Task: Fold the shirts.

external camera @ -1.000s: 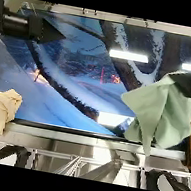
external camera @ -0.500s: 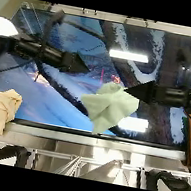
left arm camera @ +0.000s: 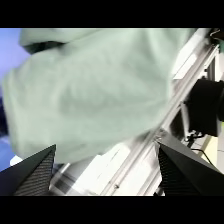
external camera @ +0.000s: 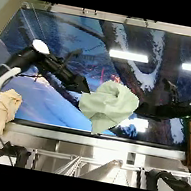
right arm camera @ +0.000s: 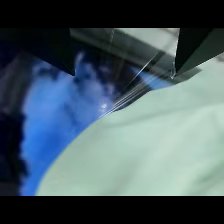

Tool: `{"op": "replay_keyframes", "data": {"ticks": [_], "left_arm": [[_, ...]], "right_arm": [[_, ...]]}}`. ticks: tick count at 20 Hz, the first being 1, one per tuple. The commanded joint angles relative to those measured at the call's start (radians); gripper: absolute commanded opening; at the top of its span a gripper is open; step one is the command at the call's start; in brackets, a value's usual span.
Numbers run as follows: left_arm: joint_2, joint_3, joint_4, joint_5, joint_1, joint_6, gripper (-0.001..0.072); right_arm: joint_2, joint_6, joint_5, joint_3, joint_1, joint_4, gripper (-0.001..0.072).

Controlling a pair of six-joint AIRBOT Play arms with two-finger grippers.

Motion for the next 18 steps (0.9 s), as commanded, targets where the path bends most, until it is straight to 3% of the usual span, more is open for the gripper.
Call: {"op": "replay_keyframes", "data": {"ticks": [1, 5, 6, 7, 8, 9, 10, 14, 18], "left_arm": [[-0.127, 0.001, 0.019, 0.052, -0.037, -0.001, 0.071], [-0.249, 0.072, 0.02, 0.051, -0.067, -0.001, 0.071], [-0.273, 0.1, 0.02, 0.051, -0.08, -0.002, 0.0709], [-0.294, 0.128, 0.02, 0.05, -0.093, -0.005, 0.0676], [-0.311, 0.159, 0.021, 0.045, -0.105, -0.023, 0.0448], [-0.326, 0.192, 0.021, 0.032, -0.114, -0.025, 0.0052], [-0.335, 0.222, 0.02, 0.021, -0.121, -0.025, 0.0001], [-0.317, 0.325, -0.034, -0.025, -0.116, -0.021, 0.0003], [-0.267, 0.359, -0.018, -0.051, -0.088, -0.019, 0.0025]], "right_arm": [[-0.118, -0.053, -0.151, -0.047, -0.008, 0.05, 0.0663], [-0.311, -0.204, -0.198, -0.022, -0.008, 0.238, 0.0657], [-0.352, -0.257, -0.186, -0.014, -0.008, 0.296, 0.0598], [-0.383, -0.329, -0.153, -0.004, -0.008, 0.367, 0.0368], [-0.398, -0.393, -0.111, 0.006, -0.008, 0.428, 0.0145], [-0.399, -0.438, -0.071, 0.02, -0.008, 0.468, 0.002], [-0.393, -0.443, -0.044, 0.039, -0.008, 0.475, 0.0019], [-0.299, -0.436, 0.031, 0.124, -0.01, 0.473, 0.0018], [-0.258, -0.351, 0.03, 0.146, -0.009, 0.395, 0.0018]]}}
